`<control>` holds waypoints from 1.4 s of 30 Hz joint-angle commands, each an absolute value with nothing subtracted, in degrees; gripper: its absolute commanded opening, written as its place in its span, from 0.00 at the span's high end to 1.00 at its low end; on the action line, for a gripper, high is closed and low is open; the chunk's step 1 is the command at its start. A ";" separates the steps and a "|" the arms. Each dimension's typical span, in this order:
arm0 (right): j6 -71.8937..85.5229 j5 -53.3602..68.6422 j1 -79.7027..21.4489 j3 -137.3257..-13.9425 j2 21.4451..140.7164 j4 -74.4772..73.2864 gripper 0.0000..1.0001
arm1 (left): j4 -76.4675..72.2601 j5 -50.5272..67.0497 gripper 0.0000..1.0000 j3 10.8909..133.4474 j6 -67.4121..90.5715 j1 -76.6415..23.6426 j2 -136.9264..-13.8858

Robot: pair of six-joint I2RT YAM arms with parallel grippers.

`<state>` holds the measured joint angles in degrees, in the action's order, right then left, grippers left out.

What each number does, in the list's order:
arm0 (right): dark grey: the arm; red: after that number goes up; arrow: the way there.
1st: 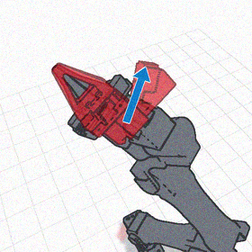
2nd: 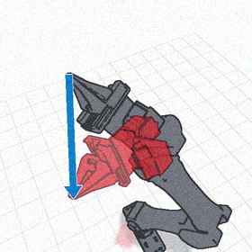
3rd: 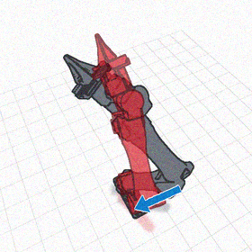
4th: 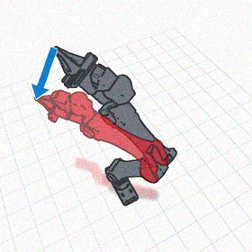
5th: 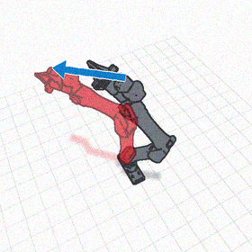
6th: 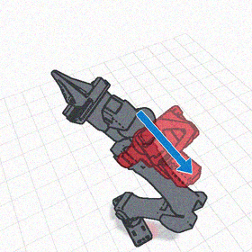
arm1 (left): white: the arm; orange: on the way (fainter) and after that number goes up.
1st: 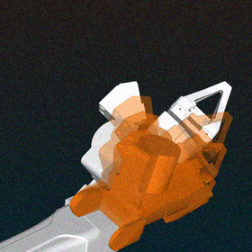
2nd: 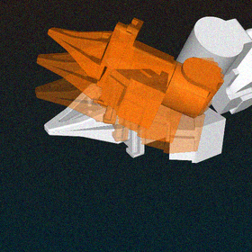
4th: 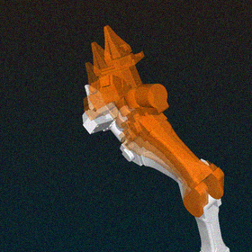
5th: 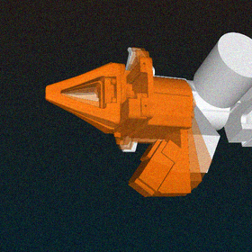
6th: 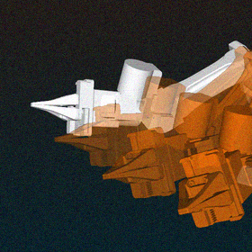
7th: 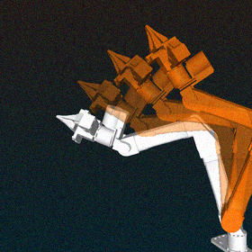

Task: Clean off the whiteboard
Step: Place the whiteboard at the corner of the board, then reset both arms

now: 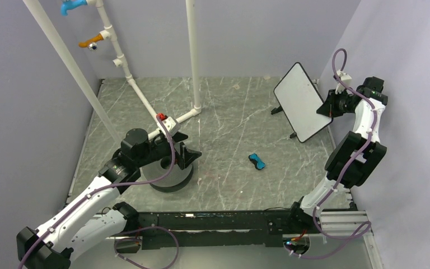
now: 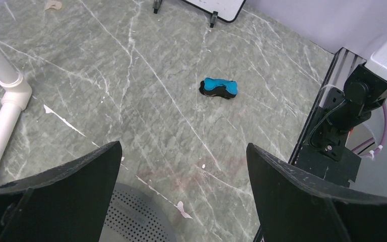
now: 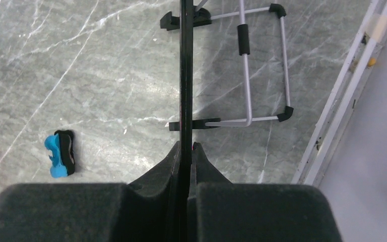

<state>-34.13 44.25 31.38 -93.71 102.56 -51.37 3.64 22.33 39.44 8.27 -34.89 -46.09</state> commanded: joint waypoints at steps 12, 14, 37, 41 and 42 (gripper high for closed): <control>-39.50 45.63 31.59 -97.29 103.04 -55.22 0.93 | 0.89 24.18 0.03 40.56 9.29 -34.62 -46.41; -38.42 44.65 31.51 -96.23 102.85 -53.70 0.78 | 0.99 24.12 0.03 40.60 9.30 -34.63 -46.25; -34.90 36.33 30.81 -95.84 85.79 -47.11 0.17 | 3.33 24.27 0.02 43.97 11.38 -34.16 -45.50; -34.65 41.92 30.61 -89.12 77.14 -45.66 0.07 | 7.49 22.27 0.01 47.54 13.89 -31.48 -46.66; -33.60 43.15 30.75 -86.24 72.82 -43.73 0.01 | 9.81 22.20 0.01 49.54 14.49 -30.15 -47.09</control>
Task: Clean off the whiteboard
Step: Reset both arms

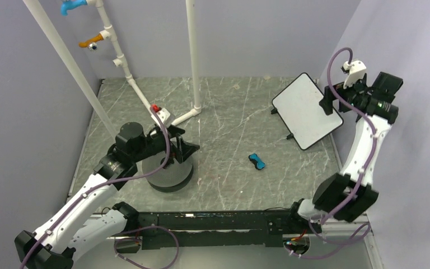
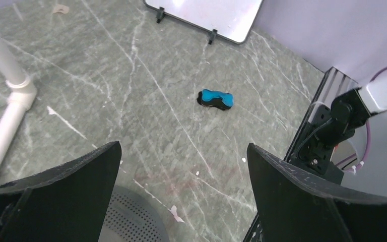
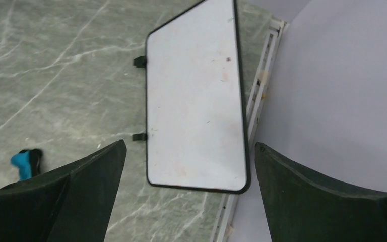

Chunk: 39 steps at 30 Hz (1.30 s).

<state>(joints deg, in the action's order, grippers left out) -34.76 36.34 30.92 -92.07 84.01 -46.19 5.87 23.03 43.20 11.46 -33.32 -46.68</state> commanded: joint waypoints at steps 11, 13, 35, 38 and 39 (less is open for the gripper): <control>-2.30 39.75 30.80 -61.51 48.78 -27.48 0.00 | 19.45 15.60 0.01 55.72 9.78 -21.45 -43.92; 2.70 35.96 30.76 -59.09 46.28 -25.12 0.00 | 20.01 15.46 0.01 55.17 8.45 -21.45 -43.20; 7.24 30.30 30.85 -55.28 47.56 -20.80 0.00 | 16.87 16.31 0.01 44.84 4.87 -19.80 -36.92; 7.25 31.34 30.88 -55.28 47.56 -20.74 0.00 | 16.63 16.63 0.00 44.75 5.16 -19.29 -37.24; 7.30 31.83 30.95 -55.28 47.64 -20.74 0.00 | 16.49 17.15 0.01 44.75 5.36 -19.07 -37.38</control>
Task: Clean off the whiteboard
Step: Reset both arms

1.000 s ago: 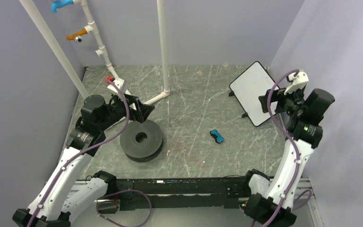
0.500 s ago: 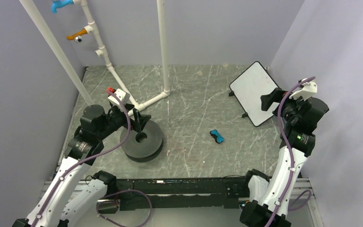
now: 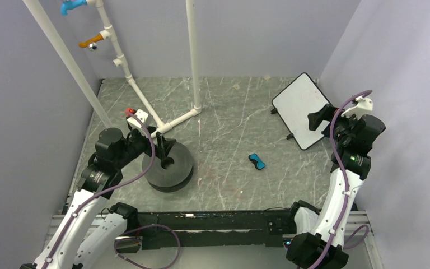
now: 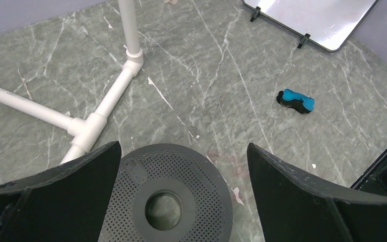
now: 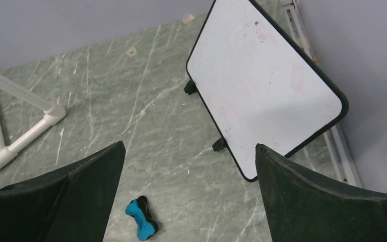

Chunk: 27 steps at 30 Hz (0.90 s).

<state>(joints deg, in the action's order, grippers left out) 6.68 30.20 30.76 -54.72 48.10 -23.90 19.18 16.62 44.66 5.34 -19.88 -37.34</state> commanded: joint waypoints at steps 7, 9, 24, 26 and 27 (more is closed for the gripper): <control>7.43 33.15 31.18 -56.07 47.40 -21.68 0.00 | 16.12 18.08 0.01 44.47 5.89 -18.13 -37.48; 7.30 32.37 31.26 -56.70 47.36 -22.25 0.00 | 16.02 18.23 0.01 44.47 5.97 -17.89 -37.44; 9.90 41.31 31.56 -49.48 46.00 -18.05 0.00 | 16.40 17.08 0.01 44.10 6.30 -17.21 -36.84; 9.74 42.11 31.60 -48.74 46.41 -17.68 0.00 | 16.59 17.08 0.01 44.21 6.36 -17.07 -37.13; 9.51 42.10 31.64 -48.74 46.71 -17.78 0.00 | 16.62 17.12 0.01 44.21 6.41 -16.93 -37.32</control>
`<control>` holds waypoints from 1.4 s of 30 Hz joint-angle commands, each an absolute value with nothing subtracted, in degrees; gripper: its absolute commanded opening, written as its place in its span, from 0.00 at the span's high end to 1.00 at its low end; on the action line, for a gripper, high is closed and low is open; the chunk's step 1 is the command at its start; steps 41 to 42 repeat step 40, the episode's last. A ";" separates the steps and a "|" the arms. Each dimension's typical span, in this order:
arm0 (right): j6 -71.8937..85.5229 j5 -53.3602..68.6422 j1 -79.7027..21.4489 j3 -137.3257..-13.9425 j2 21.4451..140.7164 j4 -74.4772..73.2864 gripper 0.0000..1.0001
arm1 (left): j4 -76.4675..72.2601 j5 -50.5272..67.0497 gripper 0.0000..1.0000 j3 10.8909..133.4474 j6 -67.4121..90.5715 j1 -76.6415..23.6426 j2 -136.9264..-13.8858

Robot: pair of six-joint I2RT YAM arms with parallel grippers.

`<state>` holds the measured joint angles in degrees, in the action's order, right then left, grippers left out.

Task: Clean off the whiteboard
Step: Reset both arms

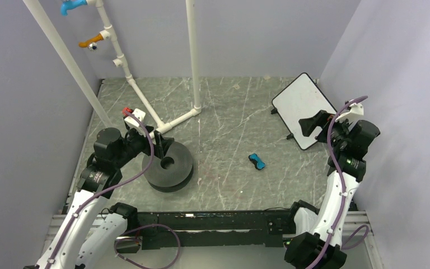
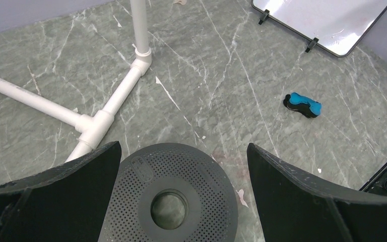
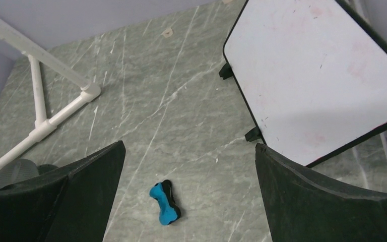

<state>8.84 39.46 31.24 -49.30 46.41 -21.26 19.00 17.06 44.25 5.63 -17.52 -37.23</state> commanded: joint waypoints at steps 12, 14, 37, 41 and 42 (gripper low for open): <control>6.59 43.76 31.81 -49.82 50.85 -20.23 0.00 | 16.71 18.87 0.01 44.36 6.86 -15.75 -38.20; 6.29 43.89 31.98 -49.92 51.41 -20.43 0.00 | 16.70 18.83 0.01 44.34 6.81 -15.65 -38.33; 2.47 44.88 32.11 -50.62 50.79 -22.40 0.00 | 16.61 19.92 0.01 44.21 6.90 -14.41 -38.24; 1.89 44.71 32.08 -50.67 50.27 -22.42 0.00 | 16.42 20.16 0.01 44.12 6.94 -14.41 -38.34; 1.89 44.71 32.08 -50.67 50.27 -22.42 0.00 | 16.42 20.16 0.01 44.12 6.94 -14.41 -38.34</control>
